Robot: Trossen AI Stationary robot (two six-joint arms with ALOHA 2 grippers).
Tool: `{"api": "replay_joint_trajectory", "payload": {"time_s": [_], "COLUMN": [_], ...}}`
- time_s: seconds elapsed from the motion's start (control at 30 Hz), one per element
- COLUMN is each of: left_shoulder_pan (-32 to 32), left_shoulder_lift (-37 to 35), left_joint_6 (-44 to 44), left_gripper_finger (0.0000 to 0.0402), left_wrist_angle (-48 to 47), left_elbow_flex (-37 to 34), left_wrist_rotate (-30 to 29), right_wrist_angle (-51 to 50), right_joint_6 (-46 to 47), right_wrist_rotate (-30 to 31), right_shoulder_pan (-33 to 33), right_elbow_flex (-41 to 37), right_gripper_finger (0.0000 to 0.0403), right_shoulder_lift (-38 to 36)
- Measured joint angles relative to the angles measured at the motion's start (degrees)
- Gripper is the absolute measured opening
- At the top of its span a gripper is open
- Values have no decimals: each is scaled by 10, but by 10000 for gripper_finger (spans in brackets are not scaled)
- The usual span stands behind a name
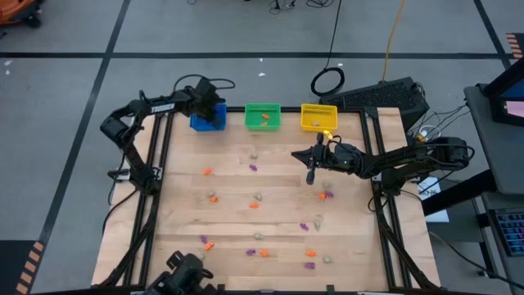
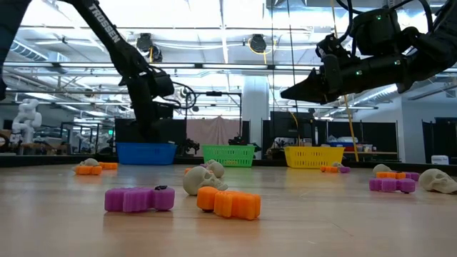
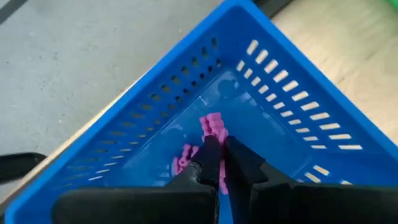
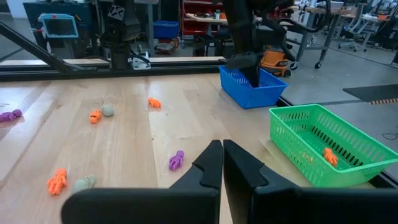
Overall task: Sort Halloween decoration
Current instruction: Put the purple skeleton toy into the blue basket, then put the grey skull toy into the yellow basket
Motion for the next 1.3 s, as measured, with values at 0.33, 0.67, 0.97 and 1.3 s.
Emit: {"api": "replay_joint_trajectory", "payload": {"time_s": [0.33, 0.67, 0.97, 1.3], "left_shoulder_pan": [-4, -23, -124, -268], "left_shoulder_lift": [-5, -41, -227, -419], "left_joint_6": [3, 1, -21, -14], "left_gripper_finger": [41, 114, 34, 13], "left_wrist_angle": [1, 36, 190, 315], "left_elbow_flex": [0, -33, -183, -340], "left_wrist_rotate": [0, -4, 1, 21], "right_wrist_angle": [0, -66, -176, -141], "right_joint_6": [26, 23, 61, 132], "right_wrist_rotate": [0, 0, 13, 63], "right_shoulder_pan": [0, 19, 81, 152], "right_elbow_flex": [0, 52, 115, 137], "right_gripper_finger": [0, 1, 52, 149], "right_shoulder_lift": [0, 0, 4, 118]}}
